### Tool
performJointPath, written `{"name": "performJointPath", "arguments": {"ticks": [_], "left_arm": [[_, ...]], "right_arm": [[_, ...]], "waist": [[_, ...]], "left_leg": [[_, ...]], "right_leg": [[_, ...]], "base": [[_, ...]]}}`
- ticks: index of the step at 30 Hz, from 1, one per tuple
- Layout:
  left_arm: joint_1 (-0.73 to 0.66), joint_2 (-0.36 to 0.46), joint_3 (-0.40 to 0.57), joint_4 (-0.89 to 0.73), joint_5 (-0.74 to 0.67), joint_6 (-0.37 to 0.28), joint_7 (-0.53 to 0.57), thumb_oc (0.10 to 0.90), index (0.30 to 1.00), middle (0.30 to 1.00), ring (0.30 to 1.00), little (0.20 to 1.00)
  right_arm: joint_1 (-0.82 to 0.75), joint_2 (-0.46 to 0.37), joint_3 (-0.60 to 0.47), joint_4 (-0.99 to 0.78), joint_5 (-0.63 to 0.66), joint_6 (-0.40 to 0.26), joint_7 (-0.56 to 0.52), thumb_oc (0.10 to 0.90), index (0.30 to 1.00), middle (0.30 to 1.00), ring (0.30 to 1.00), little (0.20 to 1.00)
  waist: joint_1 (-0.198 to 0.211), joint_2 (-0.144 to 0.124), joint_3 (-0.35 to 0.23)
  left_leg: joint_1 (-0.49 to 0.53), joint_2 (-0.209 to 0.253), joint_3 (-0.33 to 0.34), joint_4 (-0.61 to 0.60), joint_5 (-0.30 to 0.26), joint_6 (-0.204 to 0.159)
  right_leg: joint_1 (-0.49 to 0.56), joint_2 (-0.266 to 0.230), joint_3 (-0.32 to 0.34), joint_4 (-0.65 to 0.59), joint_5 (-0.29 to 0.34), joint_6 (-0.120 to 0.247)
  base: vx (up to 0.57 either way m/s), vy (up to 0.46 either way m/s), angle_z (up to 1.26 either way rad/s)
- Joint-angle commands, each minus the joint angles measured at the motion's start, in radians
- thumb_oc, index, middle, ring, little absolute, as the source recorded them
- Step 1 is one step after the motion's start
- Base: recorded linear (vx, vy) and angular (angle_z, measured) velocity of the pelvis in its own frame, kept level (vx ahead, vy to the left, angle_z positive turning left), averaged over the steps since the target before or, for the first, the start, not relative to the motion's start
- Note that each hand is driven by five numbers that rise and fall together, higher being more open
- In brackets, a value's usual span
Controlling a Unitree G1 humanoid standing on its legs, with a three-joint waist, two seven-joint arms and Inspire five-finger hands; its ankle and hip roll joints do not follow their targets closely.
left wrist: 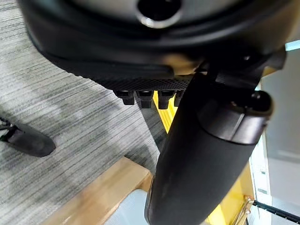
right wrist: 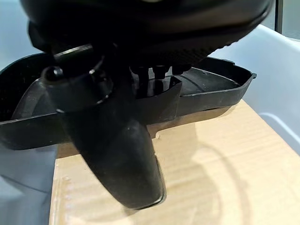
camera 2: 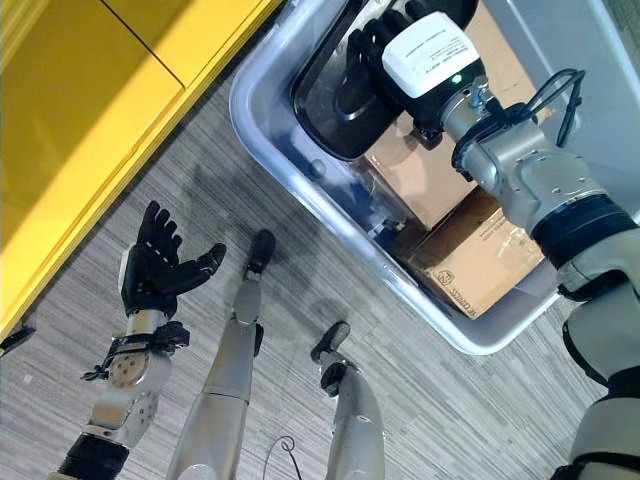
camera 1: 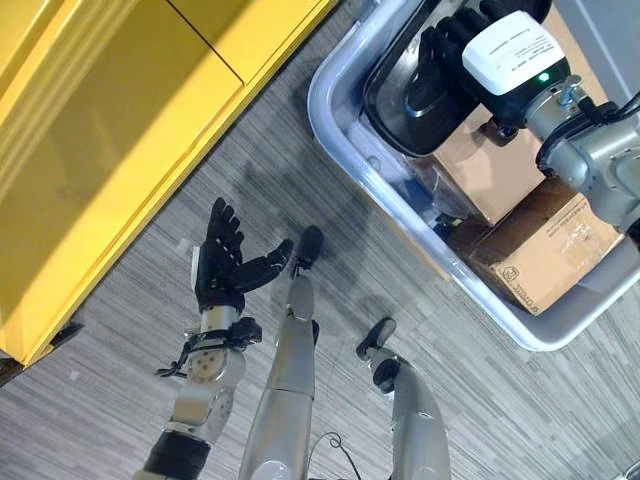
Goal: Move parts from the plastic box to the shelf.
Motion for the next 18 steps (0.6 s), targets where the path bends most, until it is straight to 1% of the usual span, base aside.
{"name": "performJointPath", "arguments": {"ticks": [1, 5, 10, 12, 13, 15, 18], "left_arm": [[-0.049, 0.010, 0.017, -0.101, -0.009, -0.098, -0.006, 0.900, 1.000, 1.000, 1.000, 1.000], [-0.059, 0.007, 0.012, -0.095, -0.019, -0.095, -0.009, 0.900, 1.000, 1.000, 1.000, 1.000], [-0.064, 0.006, 0.000, -0.082, -0.023, -0.088, -0.018, 0.900, 1.000, 1.000, 1.000, 1.000], [-0.068, 0.006, -0.005, -0.075, -0.026, -0.083, -0.024, 0.900, 1.000, 1.000, 1.000, 1.000], [-0.075, 0.008, -0.006, -0.071, -0.024, -0.081, -0.029, 0.900, 1.000, 1.000, 1.000, 1.000], [-0.074, 0.010, -0.009, -0.070, -0.027, -0.079, -0.035, 0.900, 1.000, 1.000, 1.000, 1.000], [-0.072, 0.009, -0.015, -0.047, -0.029, -0.067, -0.050, 0.900, 1.000, 1.000, 1.000, 1.000]], "right_arm": [[-0.073, 0.096, 0.090, 0.151, -0.022, 0.051, -0.031, 0.400, 0.300, 0.300, 0.300, 0.300], [-0.051, 0.105, 0.080, 0.126, -0.028, 0.046, -0.028, 0.400, 0.300, 0.300, 0.300, 0.300], [-0.005, 0.083, 0.042, 0.044, -0.029, 0.037, -0.029, 0.400, 0.300, 0.300, 0.300, 0.300], [0.017, 0.066, 0.021, 0.002, -0.027, 0.030, -0.023, 0.400, 0.300, 0.300, 0.300, 0.300], [0.022, 0.057, 0.008, -0.010, -0.024, 0.027, -0.025, 0.400, 0.300, 0.300, 0.300, 0.300], [0.036, 0.049, 0.002, -0.014, -0.023, 0.025, -0.021, 0.400, 0.300, 0.300, 0.300, 0.300], [0.095, 0.008, -0.025, -0.073, -0.032, 0.010, -0.004, 0.400, 0.300, 0.300, 0.300, 0.300]], "waist": [[0.070, 0.040, 0.048], [0.070, 0.042, 0.048], [0.068, 0.040, 0.048], [0.066, 0.039, 0.048], [0.068, 0.042, 0.048], [0.071, 0.042, 0.048], [0.070, 0.038, 0.048]], "left_leg": [[-0.031, 0.008, 0.026, 0.089, -0.126, 0.014], [-0.008, 0.013, 0.029, 0.081, -0.125, 0.015], [0.048, 0.015, 0.037, 0.071, -0.124, 0.013], [0.079, 0.019, 0.041, 0.058, -0.117, 0.012], [0.080, 0.021, 0.048, 0.053, -0.091, 0.019], [0.099, 0.023, 0.048, 0.045, -0.088, 0.019], [0.191, 0.034, 0.066, 0.014, -0.079, 0.018]], "right_leg": [[0.222, 0.042, 0.035, -0.256, 0.175, 0.015], [0.252, 0.045, 0.037, -0.280, 0.171, 0.014], [0.322, 0.048, 0.036, -0.322, 0.172, 0.014], [0.352, 0.049, 0.037, -0.344, 0.180, 0.014], [0.357, 0.051, 0.027, -0.360, 0.199, 0.014], [0.374, 0.054, 0.026, -0.375, 0.204, 0.015], [0.452, 0.054, 0.041, -0.414, 0.235, 0.021]], "base": [[0.01, 0.003, 0.05], [0.00, 0.002, 0.02], [0.00, 0.000, 0.01], [-0.05, 0.028, 0.07], [-0.08, 0.062, 0.09], [-0.06, 0.044, 0.07], [-0.06, 0.055, 0.02]]}}
